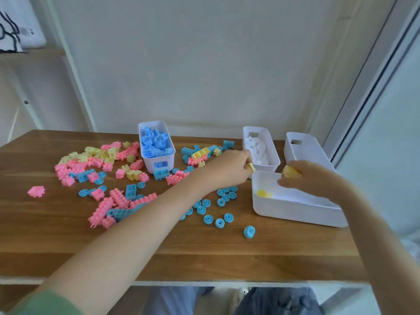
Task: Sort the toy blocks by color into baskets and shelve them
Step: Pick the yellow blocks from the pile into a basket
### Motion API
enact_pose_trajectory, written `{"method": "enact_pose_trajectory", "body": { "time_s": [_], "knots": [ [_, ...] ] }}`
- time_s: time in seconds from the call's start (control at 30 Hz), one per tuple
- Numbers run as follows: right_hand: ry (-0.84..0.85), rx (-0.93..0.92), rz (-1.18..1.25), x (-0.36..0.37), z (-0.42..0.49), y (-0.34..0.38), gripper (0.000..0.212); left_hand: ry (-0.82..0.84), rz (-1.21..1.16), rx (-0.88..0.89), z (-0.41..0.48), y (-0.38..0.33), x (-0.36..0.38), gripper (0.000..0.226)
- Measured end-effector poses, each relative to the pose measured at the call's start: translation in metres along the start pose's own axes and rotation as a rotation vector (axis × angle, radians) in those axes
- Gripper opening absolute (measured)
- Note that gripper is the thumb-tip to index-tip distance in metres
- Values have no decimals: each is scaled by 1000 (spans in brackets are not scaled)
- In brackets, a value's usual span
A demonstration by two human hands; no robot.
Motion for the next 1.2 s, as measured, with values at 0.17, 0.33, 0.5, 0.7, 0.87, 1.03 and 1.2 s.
{"method": "enact_pose_trajectory", "body": {
  "time_s": [0.17, 0.33, 0.5, 0.7, 0.87, 1.03, 1.2],
  "knots": [
    [-54, -78, -17, -3, -9, -11, 29, 174, 82, 15, 19, -28, 35, 42],
    [-145, -176, 8, -13, -6, 3, 25, 160, 130, -1, 19, -28, 35, 67],
    [-218, -245, 24, -17, 10, 30, 21, 143, -71, 23, 7, -24, 30, 71],
    [-352, -126, 93, -41, 25, 37, 31, 58, -122, 44, 13, -20, 19, 75],
    [-390, -165, 132, -64, 41, 53, 36, 60, 179, 89, 22, -10, 19, 49],
    [-82, -321, 15, -33, 87, 104, 34, -200, 211, -169, 26, 80, -21, 40],
    [107, -239, -189, -1, 145, 125, 44, -123, 223, -376, 33, 145, -36, 36]
  ]
}}
Point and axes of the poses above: each hand's wrist, its own z-axis towards the middle knuckle, its own x-axis out of the palm, y = z × x, the point moved 6 cm from there along z, towards the middle knuckle, and after that the axes turned 8 degrees about y, right-handed, at the moved point
